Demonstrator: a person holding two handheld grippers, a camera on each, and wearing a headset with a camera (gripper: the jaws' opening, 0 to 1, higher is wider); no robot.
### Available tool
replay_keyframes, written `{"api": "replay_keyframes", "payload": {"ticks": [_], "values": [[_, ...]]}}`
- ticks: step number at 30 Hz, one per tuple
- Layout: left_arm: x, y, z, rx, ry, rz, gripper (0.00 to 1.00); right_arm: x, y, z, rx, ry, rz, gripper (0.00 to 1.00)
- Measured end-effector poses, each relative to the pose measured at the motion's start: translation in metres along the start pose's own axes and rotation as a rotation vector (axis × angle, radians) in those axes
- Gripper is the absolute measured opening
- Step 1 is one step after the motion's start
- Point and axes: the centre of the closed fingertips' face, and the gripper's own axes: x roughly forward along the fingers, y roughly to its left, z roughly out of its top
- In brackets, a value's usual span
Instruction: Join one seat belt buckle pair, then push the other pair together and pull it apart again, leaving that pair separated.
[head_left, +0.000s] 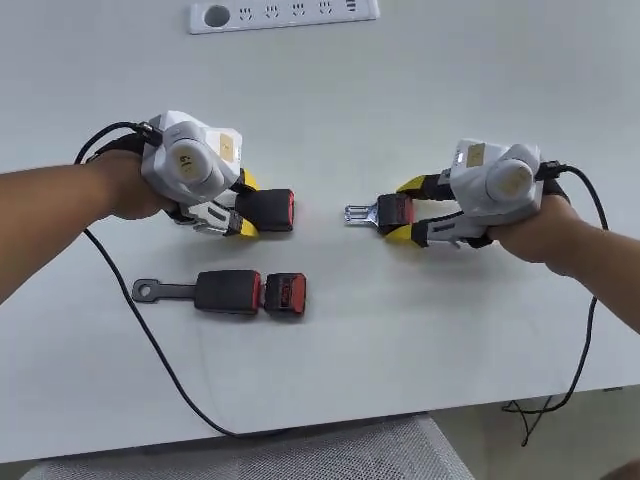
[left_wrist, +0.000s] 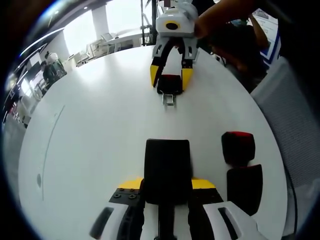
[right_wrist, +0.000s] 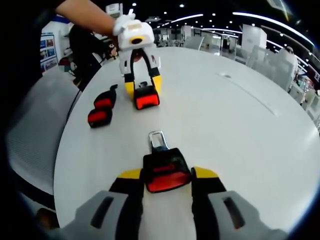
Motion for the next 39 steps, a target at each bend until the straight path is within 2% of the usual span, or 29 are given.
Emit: {"api": "replay_keyframes", "payload": {"ticks": [6, 19, 27, 29, 39], "values": [[0.0, -0.001, 0.0, -0.003, 0.003, 0.001, 0.34, -0.007, -0.006, -0.008, 0.015, -0.001, -0.005, 0.37], [-0.001, 0.0, -0.001, -0.002, 0.007, -0.001, 0.34, -0.017, -0.017, -0.021, -0.001, 0.022, -0.009, 0.37], [0.0, 0.0, -0.002, -0.001, 0.006, -0.003, 0.34, -0.024, -0.016, -0.028, -0.007, 0.033, -0.011, 0.37], [0.0, -0.001, -0.002, -0.005, -0.001, -0.001, 0.34, -0.026, -0.016, -0.031, -0.017, 0.053, -0.024, 0.37], [0.0, -0.001, -0.003, -0.01, 0.007, 0.0, 0.34, -0.032, -0.01, -0.036, -0.029, 0.05, -0.011, 0.37]]}}
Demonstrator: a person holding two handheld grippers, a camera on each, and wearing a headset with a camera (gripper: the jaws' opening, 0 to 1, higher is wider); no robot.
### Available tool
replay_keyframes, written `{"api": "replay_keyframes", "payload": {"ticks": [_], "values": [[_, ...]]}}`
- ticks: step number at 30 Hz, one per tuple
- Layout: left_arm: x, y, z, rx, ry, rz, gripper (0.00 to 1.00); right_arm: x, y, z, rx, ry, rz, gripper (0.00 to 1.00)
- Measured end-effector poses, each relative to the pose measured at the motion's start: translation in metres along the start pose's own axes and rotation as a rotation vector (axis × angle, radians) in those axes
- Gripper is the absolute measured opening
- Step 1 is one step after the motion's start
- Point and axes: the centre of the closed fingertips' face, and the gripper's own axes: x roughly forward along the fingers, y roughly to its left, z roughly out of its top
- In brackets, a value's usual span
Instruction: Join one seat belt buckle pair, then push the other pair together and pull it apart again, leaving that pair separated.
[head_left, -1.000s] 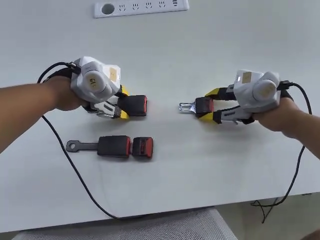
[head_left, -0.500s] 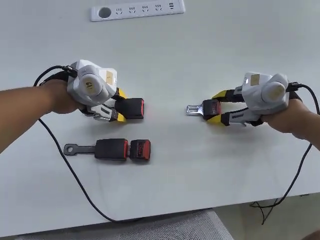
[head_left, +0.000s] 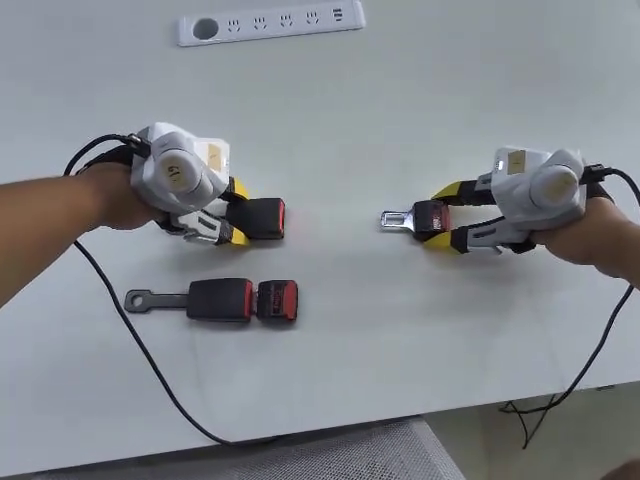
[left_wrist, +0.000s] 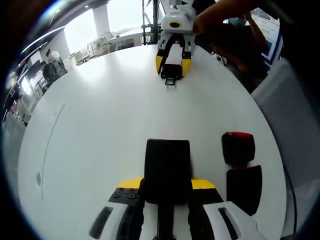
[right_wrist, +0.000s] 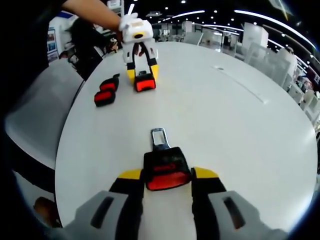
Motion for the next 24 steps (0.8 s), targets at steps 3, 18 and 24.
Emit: {"api": "replay_keyframes", "payload": {"ticks": [3, 18, 24], "values": [[0.0, 0.0, 0.0, -0.001, 0.003, -0.001, 0.34, 0.0, 0.0, 0.0, -0.002, 0.004, 0.003, 0.37], [-0.021, 0.004, 0.01, -0.25, -0.094, 0.104, 0.77, -0.017, -0.026, 0.022, 0.176, -0.119, -0.212, 0.81], [-0.049, 0.018, 0.031, -0.433, -0.293, 0.263, 0.93, -0.025, -0.037, 0.036, 0.271, -0.21, -0.355, 0.88]]}}
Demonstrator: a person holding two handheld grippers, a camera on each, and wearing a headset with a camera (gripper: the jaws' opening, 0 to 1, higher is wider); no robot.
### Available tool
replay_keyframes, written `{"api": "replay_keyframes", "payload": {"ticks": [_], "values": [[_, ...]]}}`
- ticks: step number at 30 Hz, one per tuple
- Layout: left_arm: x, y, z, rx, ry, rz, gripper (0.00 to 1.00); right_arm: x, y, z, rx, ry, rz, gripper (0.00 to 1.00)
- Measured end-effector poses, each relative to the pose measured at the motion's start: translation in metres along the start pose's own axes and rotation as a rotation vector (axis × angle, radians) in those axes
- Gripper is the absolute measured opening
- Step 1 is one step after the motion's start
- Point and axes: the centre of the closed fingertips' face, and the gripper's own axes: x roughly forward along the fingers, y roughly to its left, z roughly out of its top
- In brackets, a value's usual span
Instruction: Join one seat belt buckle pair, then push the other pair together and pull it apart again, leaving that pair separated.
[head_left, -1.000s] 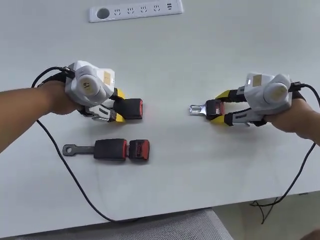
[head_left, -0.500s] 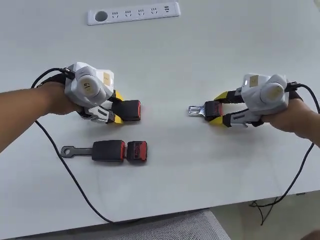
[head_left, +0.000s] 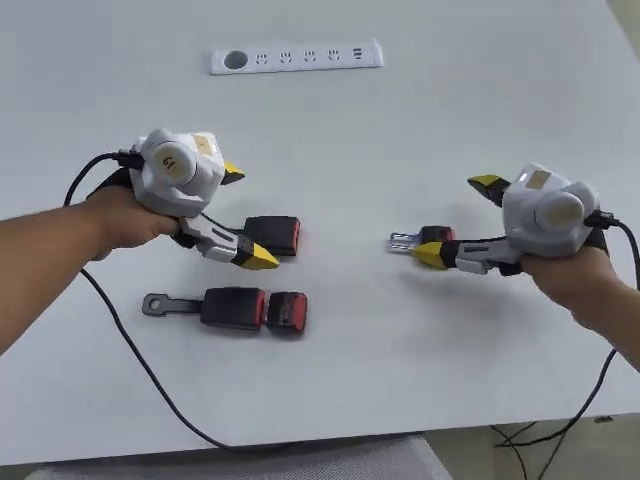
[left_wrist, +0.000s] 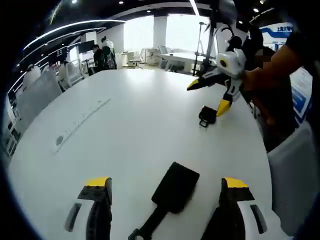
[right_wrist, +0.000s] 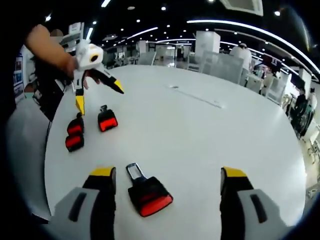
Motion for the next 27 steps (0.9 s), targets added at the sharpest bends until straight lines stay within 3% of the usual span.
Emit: {"api": "replay_keyframes", "payload": {"ticks": [1, 3, 4, 6, 7, 13, 24, 27], "values": [[-0.008, 0.005, -0.001, -0.036, -0.014, 0.063, 0.95, -0.001, 0.004, 0.005, 0.006, -0.014, -0.02, 0.91], [-0.017, 0.001, -0.001, -0.084, -0.047, 0.087, 1.0, -0.001, 0.014, 0.009, -0.005, -0.017, -0.026, 0.95], [-0.021, 0.0, -0.002, -0.084, -0.047, 0.096, 1.0, -0.002, 0.018, 0.01, -0.003, -0.021, -0.026, 0.95], [-0.034, 0.001, 0.0, -0.092, -0.095, 0.148, 1.0, -0.002, 0.027, 0.015, 0.008, -0.034, -0.032, 0.95], [-0.041, -0.001, 0.0, -0.128, -0.116, 0.16, 1.0, -0.003, 0.032, 0.018, 0.004, -0.042, -0.043, 0.95], [-0.076, -0.01, -0.015, -0.148, -0.143, 0.216, 1.0, -0.008, 0.054, 0.026, 0.038, -0.072, -0.061, 0.97], [-0.132, -0.052, -0.062, -0.167, -0.163, 0.212, 1.0, -0.026, 0.091, 0.02, 0.04, -0.085, -0.064, 1.0], [-0.145, -0.065, -0.08, -0.194, -0.158, 0.202, 1.0, -0.031, 0.099, 0.014, 0.037, -0.081, -0.068, 1.0]]}}
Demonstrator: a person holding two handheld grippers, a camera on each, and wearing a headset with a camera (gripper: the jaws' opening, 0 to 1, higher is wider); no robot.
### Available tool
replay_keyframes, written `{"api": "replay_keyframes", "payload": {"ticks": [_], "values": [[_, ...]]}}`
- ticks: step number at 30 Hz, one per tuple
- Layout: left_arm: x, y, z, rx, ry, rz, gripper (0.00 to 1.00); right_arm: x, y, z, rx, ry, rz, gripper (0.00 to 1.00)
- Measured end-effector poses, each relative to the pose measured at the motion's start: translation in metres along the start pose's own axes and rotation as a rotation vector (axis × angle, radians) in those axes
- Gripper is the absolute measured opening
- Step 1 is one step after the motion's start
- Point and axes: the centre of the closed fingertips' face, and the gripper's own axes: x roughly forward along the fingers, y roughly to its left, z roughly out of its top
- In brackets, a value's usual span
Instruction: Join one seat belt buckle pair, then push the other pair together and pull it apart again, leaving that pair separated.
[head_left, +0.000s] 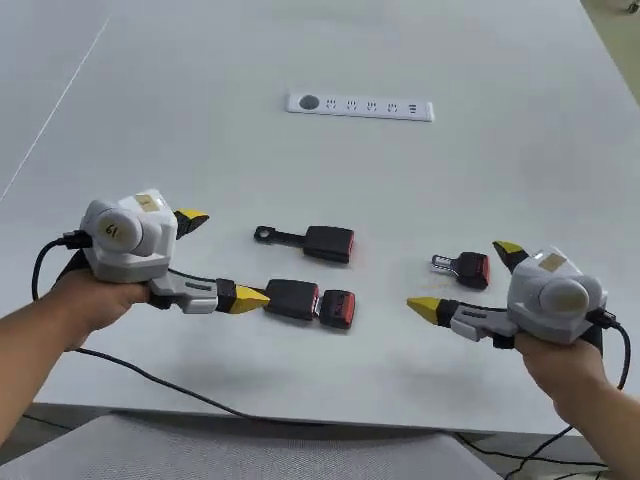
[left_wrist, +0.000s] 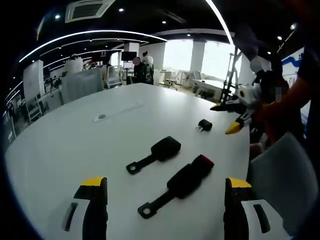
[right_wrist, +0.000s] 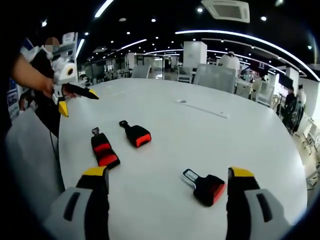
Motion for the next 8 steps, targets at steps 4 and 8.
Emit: {"api": "replay_keyframes", "payload": {"ticks": [4, 8], "values": [[-0.018, -0.007, -0.015, 0.0, 0.013, -0.005, 1.0, -0.008, 0.014, -0.008, -0.018, 0.019, 0.004, 1.0], [-0.035, -0.009, -0.023, -0.02, 0.0, 0.001, 1.0, -0.017, 0.019, -0.011, -0.026, 0.014, 0.004, 1.0]]}}
